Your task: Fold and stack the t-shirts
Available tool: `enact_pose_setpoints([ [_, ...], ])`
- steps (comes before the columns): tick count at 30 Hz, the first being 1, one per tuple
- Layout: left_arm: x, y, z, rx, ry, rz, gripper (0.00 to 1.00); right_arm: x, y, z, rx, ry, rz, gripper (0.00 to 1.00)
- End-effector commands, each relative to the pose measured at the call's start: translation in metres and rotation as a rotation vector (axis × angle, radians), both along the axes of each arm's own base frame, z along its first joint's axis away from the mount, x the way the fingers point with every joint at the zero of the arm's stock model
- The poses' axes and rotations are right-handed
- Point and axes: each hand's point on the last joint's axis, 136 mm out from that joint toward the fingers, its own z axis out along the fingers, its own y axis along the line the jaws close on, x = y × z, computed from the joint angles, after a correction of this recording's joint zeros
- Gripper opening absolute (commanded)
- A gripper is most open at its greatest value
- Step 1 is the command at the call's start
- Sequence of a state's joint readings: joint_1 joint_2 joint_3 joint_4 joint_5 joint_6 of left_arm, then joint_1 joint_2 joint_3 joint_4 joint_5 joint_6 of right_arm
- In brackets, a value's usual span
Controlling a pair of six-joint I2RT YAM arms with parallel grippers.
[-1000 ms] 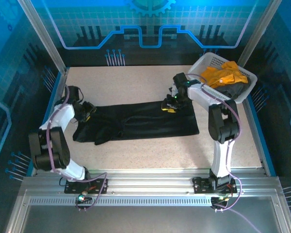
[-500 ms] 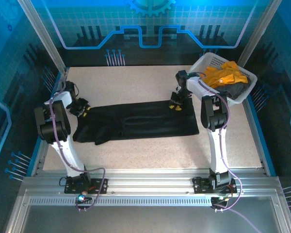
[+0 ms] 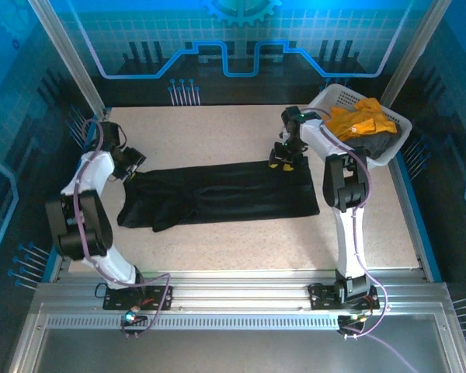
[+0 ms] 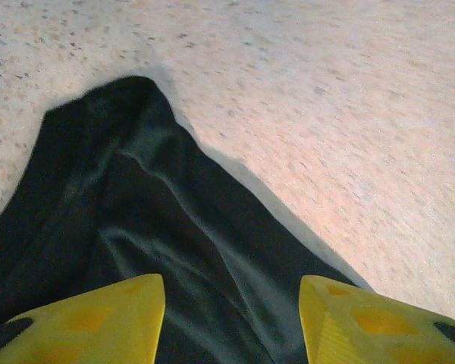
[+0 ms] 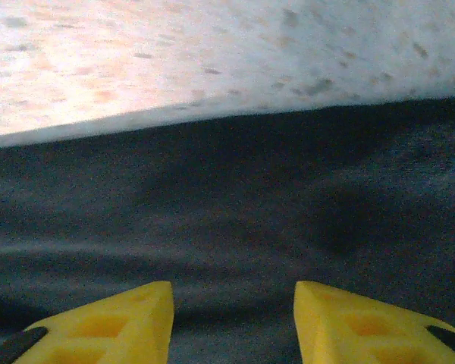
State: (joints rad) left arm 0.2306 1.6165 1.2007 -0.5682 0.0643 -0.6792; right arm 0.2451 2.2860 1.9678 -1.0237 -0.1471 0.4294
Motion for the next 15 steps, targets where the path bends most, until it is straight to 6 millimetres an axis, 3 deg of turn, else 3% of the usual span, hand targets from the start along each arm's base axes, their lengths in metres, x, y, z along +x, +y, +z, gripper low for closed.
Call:
enact_pose_setpoints([
  [1,-0.046,-0.019,-0.032,-0.048,0.127,0.001,0.49,-0.008,0.03,0.038,0.111,-0.091,0.105,0.5],
  [4,-0.061,-0.028,-0.049,-0.077,0.146,-0.02,0.47,-0.022,0.045,0.028,0.207,-0.034,0.112,0.51],
  [8,-0.047,-0.034,-0.056,-0.105,0.099,-0.072,0.45,-0.031,0.045,0.015,0.21,-0.007,0.106,0.51],
  [10,-0.042,-0.031,-0.063,-0.093,0.106,-0.08,0.43,-0.031,0.045,0.014,0.212,-0.004,0.103,0.51],
  [15,-0.053,-0.014,-0.078,-0.001,0.213,-0.072,0.42,-0.027,0.044,0.016,0.215,-0.008,0.097,0.51],
])
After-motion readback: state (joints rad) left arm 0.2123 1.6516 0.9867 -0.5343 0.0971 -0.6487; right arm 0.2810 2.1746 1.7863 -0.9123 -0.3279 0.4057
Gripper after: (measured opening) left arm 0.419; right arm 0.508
